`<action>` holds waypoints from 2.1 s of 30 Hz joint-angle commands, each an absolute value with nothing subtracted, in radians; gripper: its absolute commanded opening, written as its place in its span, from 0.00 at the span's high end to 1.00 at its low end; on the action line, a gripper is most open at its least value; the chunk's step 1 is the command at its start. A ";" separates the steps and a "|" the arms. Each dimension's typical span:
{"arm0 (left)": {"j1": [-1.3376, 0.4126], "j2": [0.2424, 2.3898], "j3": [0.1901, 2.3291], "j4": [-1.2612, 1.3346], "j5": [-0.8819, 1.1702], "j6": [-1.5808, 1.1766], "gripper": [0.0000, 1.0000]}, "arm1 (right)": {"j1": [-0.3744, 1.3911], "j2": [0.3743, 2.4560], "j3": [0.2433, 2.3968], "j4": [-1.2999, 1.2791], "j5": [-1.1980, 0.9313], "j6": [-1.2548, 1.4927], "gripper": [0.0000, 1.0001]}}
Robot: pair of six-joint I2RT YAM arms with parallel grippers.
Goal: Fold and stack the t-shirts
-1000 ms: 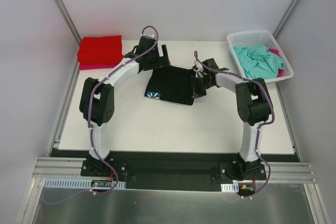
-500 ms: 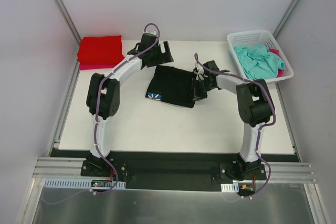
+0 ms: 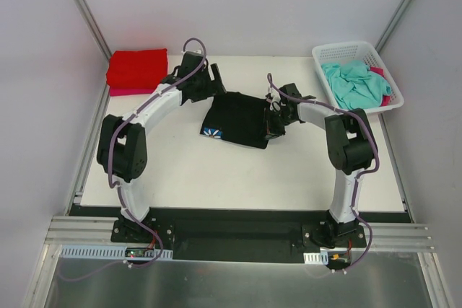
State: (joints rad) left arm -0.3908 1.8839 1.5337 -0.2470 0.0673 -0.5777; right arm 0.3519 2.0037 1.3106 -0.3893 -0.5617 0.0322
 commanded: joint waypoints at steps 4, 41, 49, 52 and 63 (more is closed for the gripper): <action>-0.387 1.868 1.505 -0.273 0.110 -0.655 0.62 | 0.350 1.982 1.338 -0.434 -0.552 0.006 0.99; -0.308 2.431 1.997 -0.225 0.120 -0.652 1.00 | 0.350 1.988 1.368 -0.512 -0.561 -0.051 0.99; -0.304 2.195 1.864 -0.227 0.006 -0.540 1.00 | 0.356 1.922 1.384 -0.515 -0.545 -0.023 0.99; -0.304 2.097 1.829 -0.247 -0.020 -0.514 0.99 | 0.364 1.893 1.390 -0.534 -0.531 -0.021 0.99; -0.308 1.922 1.684 -0.278 0.155 -0.535 0.89 | 0.370 1.844 1.371 -0.548 -0.523 -0.020 0.99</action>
State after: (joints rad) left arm -0.3061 1.9163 1.7298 -0.2661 0.0547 -0.5304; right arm 0.3618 1.8969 1.3487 -0.5152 -0.5301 -0.0193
